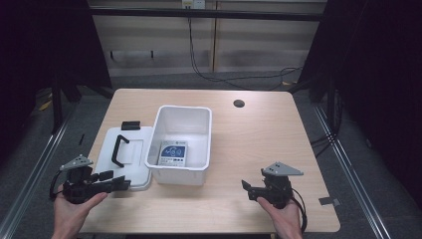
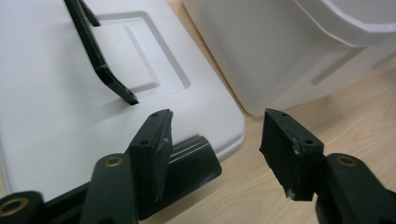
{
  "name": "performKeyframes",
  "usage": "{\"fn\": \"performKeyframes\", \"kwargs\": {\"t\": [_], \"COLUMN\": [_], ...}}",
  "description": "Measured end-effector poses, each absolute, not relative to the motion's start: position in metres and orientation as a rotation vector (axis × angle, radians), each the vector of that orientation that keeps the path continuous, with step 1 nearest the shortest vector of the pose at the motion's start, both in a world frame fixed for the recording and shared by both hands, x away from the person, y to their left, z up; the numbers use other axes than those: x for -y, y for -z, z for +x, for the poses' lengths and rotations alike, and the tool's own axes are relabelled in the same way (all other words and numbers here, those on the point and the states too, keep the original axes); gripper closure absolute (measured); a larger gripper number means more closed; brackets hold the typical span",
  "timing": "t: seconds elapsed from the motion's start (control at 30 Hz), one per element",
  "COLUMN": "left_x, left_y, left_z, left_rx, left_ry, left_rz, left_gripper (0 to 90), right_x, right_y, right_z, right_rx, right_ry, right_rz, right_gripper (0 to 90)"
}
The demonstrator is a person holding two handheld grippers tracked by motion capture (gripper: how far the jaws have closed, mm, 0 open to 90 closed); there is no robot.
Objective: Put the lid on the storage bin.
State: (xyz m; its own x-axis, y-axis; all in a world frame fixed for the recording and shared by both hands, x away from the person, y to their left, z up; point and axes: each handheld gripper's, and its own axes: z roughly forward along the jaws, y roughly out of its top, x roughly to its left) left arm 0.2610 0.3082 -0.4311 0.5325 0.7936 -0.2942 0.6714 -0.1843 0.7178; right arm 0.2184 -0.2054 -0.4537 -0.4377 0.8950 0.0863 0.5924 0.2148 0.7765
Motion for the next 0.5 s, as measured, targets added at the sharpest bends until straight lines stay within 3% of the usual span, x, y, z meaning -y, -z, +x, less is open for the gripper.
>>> {"fn": "performKeyframes", "kwargs": {"t": [0.07, 0.23, 0.4, 0.5], "left_x": [-0.311, -0.315, -0.315, -0.319], "left_y": [0.430, 0.425, 0.413, 0.411], "left_z": [0.261, 0.259, 0.256, 0.260], "left_rx": [-1.197, -1.152, -1.180, -1.258], "left_ry": [-0.181, -0.176, -0.276, -0.247], "left_rz": [1.887, 1.843, 1.830, 1.835], "left_gripper": [42.6, 55.7, 53.5, 48.6], "right_x": [0.205, 0.208, 0.205, 0.200], "right_y": [0.453, 0.451, 0.449, 0.447], "right_z": [0.219, 0.220, 0.216, 0.213], "right_rx": [-2.146, -2.159, -2.164, -2.163], "right_ry": [-1.085, -1.114, -1.122, -1.118], "right_rz": [1.397, 1.439, 1.436, 1.419], "right_gripper": [21.5, 24.2, 25.8, 25.9]}}
